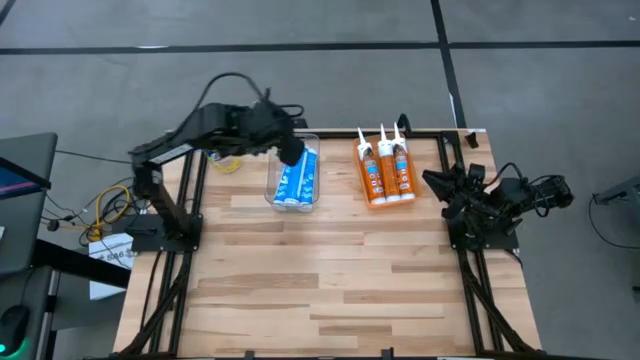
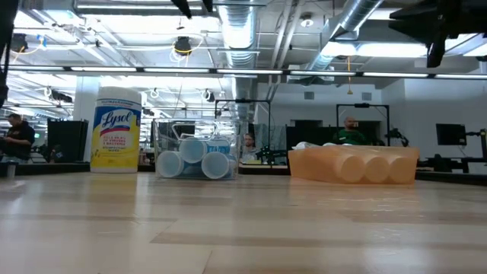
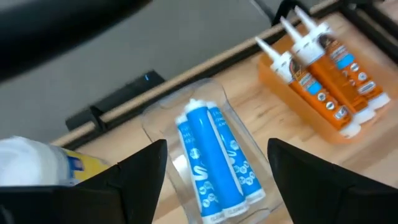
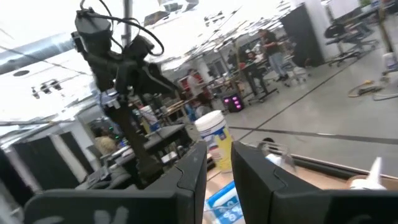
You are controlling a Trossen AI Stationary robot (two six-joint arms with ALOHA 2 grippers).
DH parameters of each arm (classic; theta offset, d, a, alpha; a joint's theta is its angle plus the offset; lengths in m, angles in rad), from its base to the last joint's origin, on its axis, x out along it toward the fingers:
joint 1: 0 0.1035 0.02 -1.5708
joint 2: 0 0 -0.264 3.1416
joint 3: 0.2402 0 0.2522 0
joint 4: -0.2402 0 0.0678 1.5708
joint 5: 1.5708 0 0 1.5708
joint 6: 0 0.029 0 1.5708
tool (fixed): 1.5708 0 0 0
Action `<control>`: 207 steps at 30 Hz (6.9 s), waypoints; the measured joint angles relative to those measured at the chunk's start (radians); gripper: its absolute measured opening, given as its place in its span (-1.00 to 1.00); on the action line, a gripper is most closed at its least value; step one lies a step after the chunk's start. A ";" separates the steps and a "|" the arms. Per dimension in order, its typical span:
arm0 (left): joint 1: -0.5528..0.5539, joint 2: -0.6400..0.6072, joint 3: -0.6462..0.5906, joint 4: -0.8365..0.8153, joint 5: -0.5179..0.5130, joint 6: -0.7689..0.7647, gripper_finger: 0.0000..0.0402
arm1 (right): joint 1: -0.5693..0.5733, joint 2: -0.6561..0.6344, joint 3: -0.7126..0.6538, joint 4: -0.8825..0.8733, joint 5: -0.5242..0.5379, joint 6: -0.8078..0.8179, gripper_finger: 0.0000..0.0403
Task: Pick & place silicon tubes, Sealant and Lysol wipes
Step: Return to Home Position
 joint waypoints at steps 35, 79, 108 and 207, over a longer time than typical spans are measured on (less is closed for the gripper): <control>-0.250 -0.747 -1.349 1.049 0.144 0.219 0.15 | 0.000 0.000 0.000 -0.120 -0.170 0.011 -0.67; -0.178 -1.561 -2.056 1.343 0.246 0.434 0.15 | 0.000 -0.060 -0.041 -0.153 -0.320 -0.002 -0.67; -0.177 -1.701 -2.117 1.340 0.136 0.445 0.15 | -0.001 -0.062 -0.095 -0.188 -0.390 -0.077 -0.67; -0.178 -1.700 -2.122 1.333 0.133 0.343 0.15 | -0.001 -0.062 -0.169 -0.151 -0.386 -0.052 -0.67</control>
